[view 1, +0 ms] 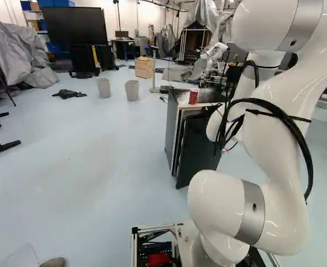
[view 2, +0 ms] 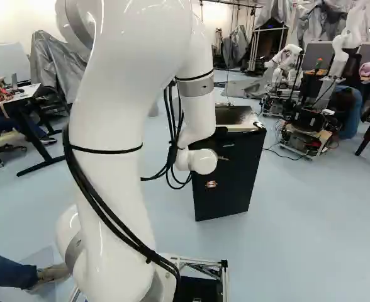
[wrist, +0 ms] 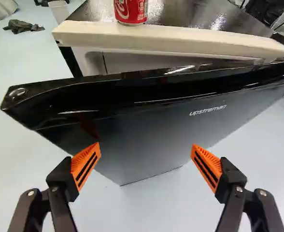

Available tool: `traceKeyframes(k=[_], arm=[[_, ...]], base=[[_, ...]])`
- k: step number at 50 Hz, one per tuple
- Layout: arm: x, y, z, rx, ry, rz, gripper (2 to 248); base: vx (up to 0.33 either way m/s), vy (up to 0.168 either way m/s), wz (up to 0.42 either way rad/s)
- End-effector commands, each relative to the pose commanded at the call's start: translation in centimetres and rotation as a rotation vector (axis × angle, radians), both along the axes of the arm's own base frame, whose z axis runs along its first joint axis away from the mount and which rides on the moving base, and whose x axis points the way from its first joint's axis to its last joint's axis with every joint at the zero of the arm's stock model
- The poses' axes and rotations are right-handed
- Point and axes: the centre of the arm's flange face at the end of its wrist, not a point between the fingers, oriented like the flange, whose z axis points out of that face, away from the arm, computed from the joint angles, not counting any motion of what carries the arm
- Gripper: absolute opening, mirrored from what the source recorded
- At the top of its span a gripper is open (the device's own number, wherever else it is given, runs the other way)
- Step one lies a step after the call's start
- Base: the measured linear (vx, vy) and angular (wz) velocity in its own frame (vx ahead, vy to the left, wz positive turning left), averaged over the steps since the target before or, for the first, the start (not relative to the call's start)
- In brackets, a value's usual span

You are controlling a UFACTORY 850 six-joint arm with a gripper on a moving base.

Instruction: Grab a drink from the fridge

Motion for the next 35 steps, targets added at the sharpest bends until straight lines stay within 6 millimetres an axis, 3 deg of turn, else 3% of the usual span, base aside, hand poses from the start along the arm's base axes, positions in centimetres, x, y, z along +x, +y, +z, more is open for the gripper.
traceKeyframes(k=[35], arm=[[4.7, 0.2, -0.4, -0.015, -0.027, 0.052, 247]], base=[[0.0, 0.0, 0.0]])
